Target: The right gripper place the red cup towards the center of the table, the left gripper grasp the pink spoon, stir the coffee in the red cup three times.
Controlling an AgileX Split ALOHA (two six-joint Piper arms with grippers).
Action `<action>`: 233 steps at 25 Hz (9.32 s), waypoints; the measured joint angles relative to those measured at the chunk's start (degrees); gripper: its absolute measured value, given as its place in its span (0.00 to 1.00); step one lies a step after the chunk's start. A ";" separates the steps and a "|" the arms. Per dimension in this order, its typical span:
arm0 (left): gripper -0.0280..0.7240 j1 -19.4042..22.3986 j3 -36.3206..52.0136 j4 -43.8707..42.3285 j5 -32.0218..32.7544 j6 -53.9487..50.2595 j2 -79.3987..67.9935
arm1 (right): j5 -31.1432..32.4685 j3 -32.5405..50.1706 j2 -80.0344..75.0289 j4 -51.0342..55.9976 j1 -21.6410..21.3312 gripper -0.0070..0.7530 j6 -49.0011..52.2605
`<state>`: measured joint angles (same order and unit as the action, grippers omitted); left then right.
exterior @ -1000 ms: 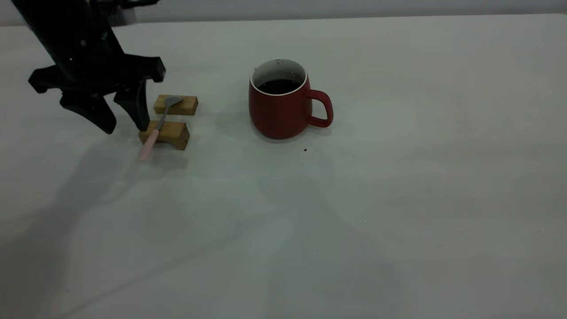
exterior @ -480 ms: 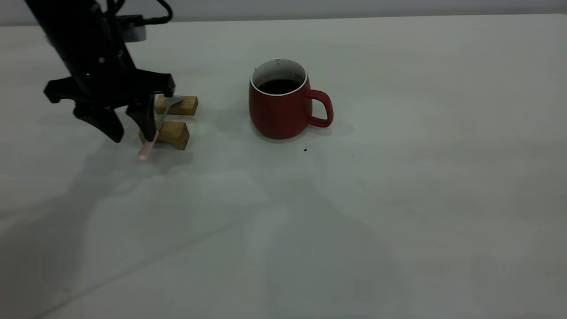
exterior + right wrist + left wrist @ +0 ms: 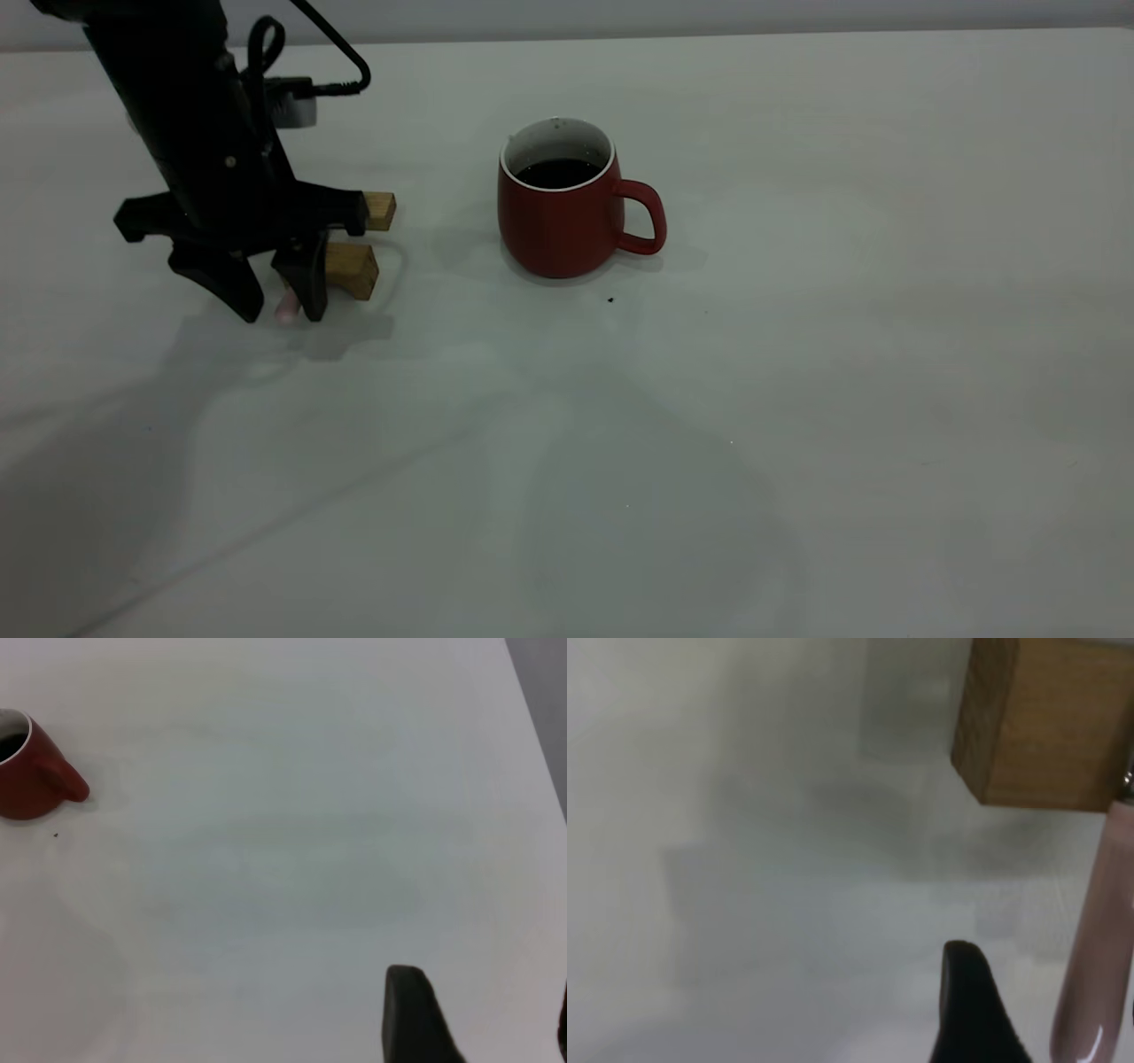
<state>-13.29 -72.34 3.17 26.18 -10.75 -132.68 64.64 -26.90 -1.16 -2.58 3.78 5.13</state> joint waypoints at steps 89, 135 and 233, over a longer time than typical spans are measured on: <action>0.26 -5.57 -17.81 94.92 8.35 -49.20 -7.95 | 0.00 0.00 0.00 0.00 0.00 0.57 0.00; 0.26 -0.72 -18.16 85.48 10.19 -54.87 -8.84 | 0.00 0.00 0.00 0.00 0.00 0.57 0.00; 0.58 10.94 44.37 2.58 38.24 17.94 130.09 | 0.00 0.00 0.00 0.00 0.00 0.57 0.00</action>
<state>-2.34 -27.97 5.75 64.42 7.19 -2.58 64.64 -26.90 -1.16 -2.58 3.78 5.13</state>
